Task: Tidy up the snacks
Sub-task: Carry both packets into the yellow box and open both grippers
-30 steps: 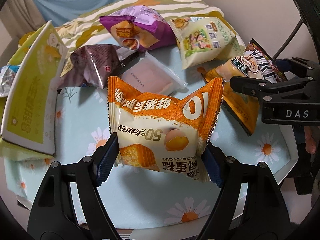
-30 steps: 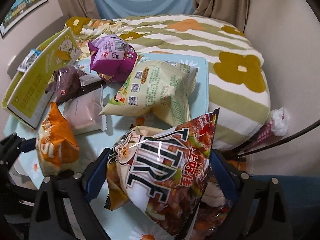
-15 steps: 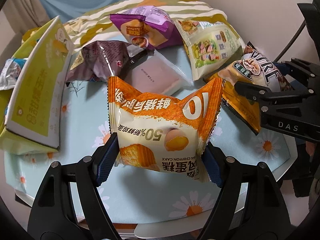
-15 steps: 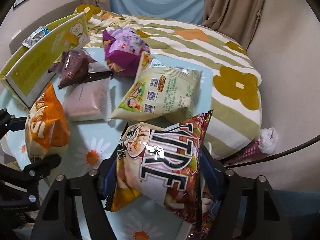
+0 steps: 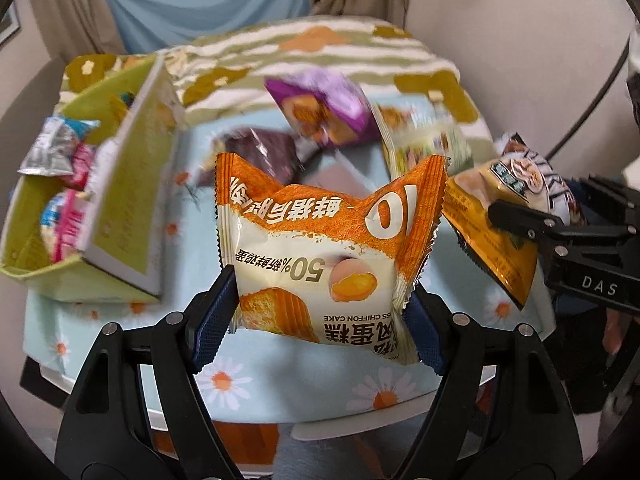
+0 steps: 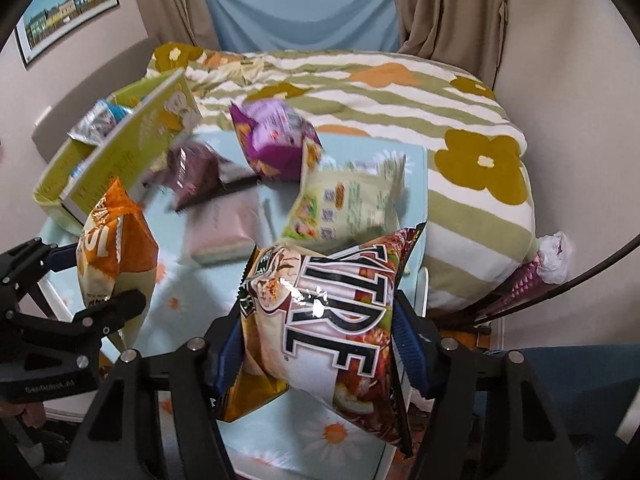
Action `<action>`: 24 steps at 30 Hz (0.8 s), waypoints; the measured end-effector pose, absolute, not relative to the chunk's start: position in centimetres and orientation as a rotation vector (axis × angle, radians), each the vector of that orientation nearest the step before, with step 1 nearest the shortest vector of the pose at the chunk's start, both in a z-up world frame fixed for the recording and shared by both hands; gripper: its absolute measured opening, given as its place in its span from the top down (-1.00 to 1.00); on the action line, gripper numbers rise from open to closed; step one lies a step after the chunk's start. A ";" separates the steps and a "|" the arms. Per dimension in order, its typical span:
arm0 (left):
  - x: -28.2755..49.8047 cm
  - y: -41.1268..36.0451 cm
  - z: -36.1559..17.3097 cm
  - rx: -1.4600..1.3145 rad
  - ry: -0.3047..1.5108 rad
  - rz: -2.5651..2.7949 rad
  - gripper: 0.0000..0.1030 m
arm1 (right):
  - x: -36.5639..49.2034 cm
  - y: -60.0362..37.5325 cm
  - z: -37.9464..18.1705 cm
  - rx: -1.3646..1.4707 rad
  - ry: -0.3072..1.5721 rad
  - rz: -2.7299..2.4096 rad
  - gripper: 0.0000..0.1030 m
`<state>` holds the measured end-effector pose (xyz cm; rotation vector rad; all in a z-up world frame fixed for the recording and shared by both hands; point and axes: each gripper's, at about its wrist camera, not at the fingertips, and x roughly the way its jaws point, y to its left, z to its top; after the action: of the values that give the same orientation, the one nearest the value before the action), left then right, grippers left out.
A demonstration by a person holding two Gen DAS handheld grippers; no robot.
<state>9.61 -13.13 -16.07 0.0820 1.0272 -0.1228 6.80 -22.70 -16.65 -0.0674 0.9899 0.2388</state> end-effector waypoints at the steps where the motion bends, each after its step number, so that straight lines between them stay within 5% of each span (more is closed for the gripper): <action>1: 9.6 -12.5 -15.1 0.077 1.007 -0.115 -0.50 | 6.7 -22.4 -15.8 -0.060 0.975 0.245 -0.19; 14: 12.3 0.8 -6.1 0.030 0.843 0.034 -0.50 | 9.8 -12.8 -6.6 0.005 0.797 0.396 -0.19; 24: 17.4 13.4 -6.4 0.004 0.905 0.110 -0.50 | 15.4 -0.1 -4.4 0.009 0.782 0.483 -0.19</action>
<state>17.40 13.43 -6.36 0.0044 0.9051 0.1097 15.36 -0.08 -4.44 0.0090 0.7821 0.4833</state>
